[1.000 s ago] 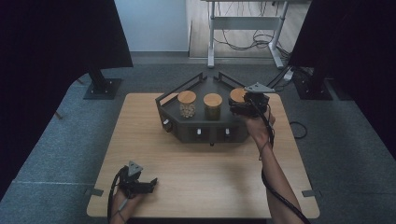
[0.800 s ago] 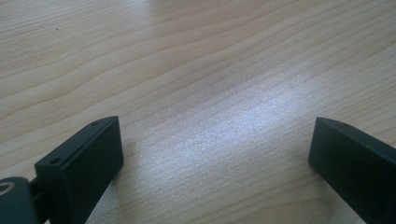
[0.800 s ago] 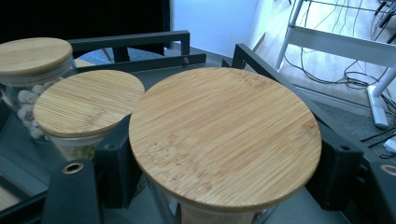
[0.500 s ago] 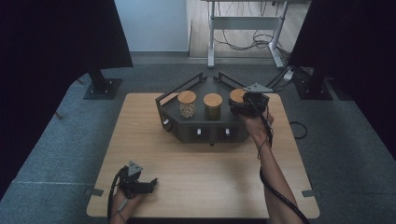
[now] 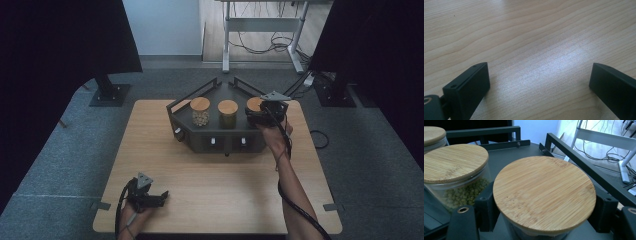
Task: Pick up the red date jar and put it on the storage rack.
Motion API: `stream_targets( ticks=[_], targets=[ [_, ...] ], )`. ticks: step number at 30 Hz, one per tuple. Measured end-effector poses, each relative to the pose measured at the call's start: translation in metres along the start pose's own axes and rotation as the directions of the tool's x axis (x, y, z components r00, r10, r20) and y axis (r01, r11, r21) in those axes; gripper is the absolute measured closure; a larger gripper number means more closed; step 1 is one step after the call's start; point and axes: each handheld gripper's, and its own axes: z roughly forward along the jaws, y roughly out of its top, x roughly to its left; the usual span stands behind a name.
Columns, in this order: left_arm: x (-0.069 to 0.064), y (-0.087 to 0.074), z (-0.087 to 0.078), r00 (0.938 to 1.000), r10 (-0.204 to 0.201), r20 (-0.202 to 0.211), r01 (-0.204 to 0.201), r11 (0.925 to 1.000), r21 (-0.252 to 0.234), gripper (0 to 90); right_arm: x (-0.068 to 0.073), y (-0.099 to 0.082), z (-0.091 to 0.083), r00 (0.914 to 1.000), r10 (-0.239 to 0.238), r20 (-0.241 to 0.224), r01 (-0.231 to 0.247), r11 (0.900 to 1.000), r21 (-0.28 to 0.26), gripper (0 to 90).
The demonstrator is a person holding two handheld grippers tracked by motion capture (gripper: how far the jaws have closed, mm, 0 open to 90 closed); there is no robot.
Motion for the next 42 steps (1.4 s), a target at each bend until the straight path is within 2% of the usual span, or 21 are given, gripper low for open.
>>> stream_targets(
  ticks=[14,33,38,42],
  targets=[
    [0.0001,0.0,0.0,1.0,0.001,0.0,-0.001,1.0,0.0,2.9,-0.0005,-0.0049,0.0039,1.0,-0.002,0.005,0.002,0.9999,0.013,24.8],
    [0.0001,0.0,0.0,1.0,0.001,0.0,-0.001,1.0,0.0,2.9,-0.0052,-0.006,0.0034,0.9996,0.022,-0.016,-0.022,0.9996,0.018,24.5],
    [0.0001,0.0,0.0,1.0,0.001,0.0,-0.001,1.0,0.0,2.9,-0.0068,-0.0062,0.0038,0.9995,0.023,-0.019,-0.023,0.9996,0.017,22.8],
    [0.0,0.0,0.0,1.0,0.0,0.0,0.0,1.0,0.0,2.9,-0.007,-0.0054,0.0031,0.9997,0.017,-0.018,-0.017,0.9998,0.013,17.8]
  ],
)
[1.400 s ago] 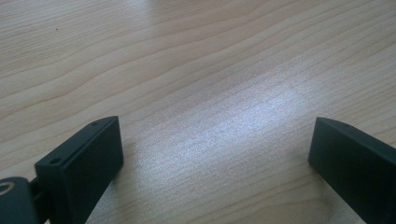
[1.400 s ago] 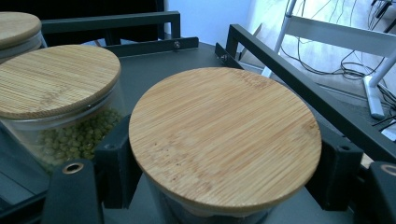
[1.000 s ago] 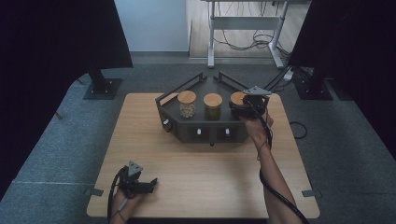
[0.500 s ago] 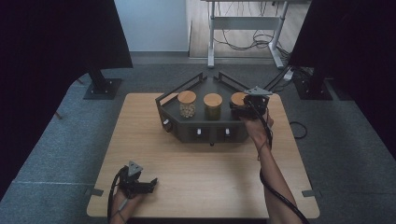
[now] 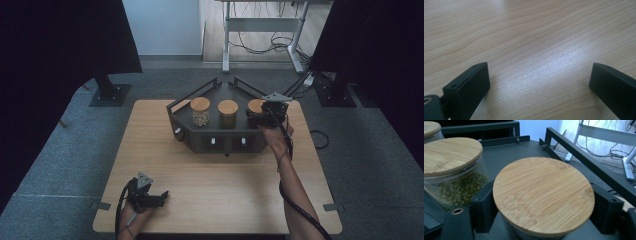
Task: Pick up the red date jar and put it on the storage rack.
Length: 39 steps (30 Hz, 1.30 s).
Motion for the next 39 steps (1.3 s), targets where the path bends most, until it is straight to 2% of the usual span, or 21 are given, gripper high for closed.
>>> stream_targets(
  ticks=[5,10,26,39],
  targets=[
    [0.0,0.0,0.0,1.0,0.0,0.0,0.0,1.0,0.0,2.9,-0.002,0.001,-0.001,0.9999,-0.002,-0.01,0.002,0.9999,-0.01,9.2],
    [0.0,0.0,0.0,1.0,0.001,0.0,-0.001,1.0,0.0,2.9,-0.003,0.0,-0.002,0.9999,-0.008,-0.013,0.008,0.9998,-0.017,5.0],
    [0.0,0.0,0.0,1.0,0.002,0.0,-0.002,1.0,0.0,2.9,-0.001,0.002,-0.017,0.9993,-0.038,0.004,0.038,0.9983,-0.044,5.3],
    [0.0,0.0,0.0,1.0,0.002,0.0,-0.002,1.0,0.0,2.9,-0.002,-0.002,-0.032,0.9982,-0.059,-0.01,0.058,0.996,-0.069,6.2]
  ],
)
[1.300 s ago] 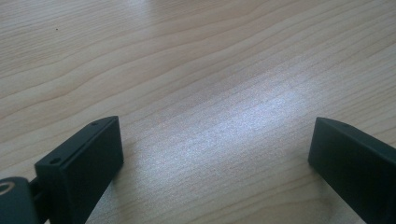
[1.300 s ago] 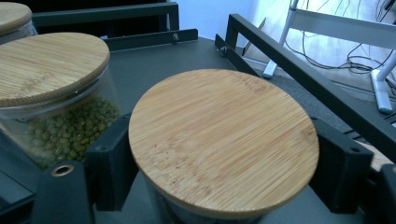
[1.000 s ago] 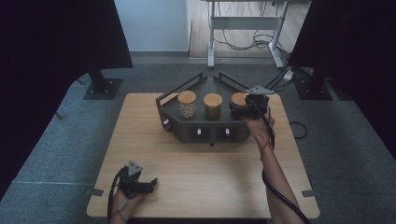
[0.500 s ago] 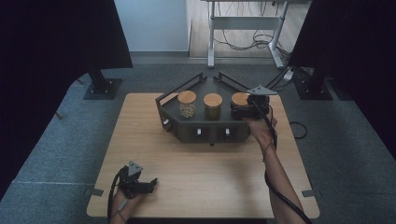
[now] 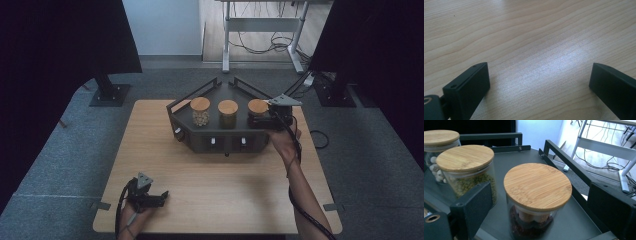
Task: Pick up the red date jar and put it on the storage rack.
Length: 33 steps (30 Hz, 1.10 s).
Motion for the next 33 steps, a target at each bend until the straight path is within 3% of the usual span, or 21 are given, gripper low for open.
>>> stream_targets(
  ticks=[33],
  targets=[
    [0.0,0.0,0.0,1.0,-0.003,0.0,0.003,1.0,-0.002,2.9,0.003,-0.012,-0.029,0.9997,-0.023,-0.01,0.023,0.9997,-0.009,7.1]
  ],
)
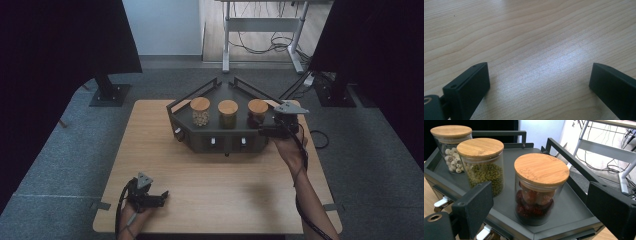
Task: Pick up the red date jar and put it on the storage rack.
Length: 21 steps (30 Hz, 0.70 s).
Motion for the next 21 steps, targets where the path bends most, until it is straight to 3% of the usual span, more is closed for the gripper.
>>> stream_targets(
  ticks=[21],
  targets=[
    [0.0,0.0,0.0,1.0,0.002,-0.001,-0.002,1.0,0.0,2.9,0.012,-0.001,-0.025,0.9995,-0.028,-0.015,0.028,0.9993,-0.024,7.8]
  ],
)
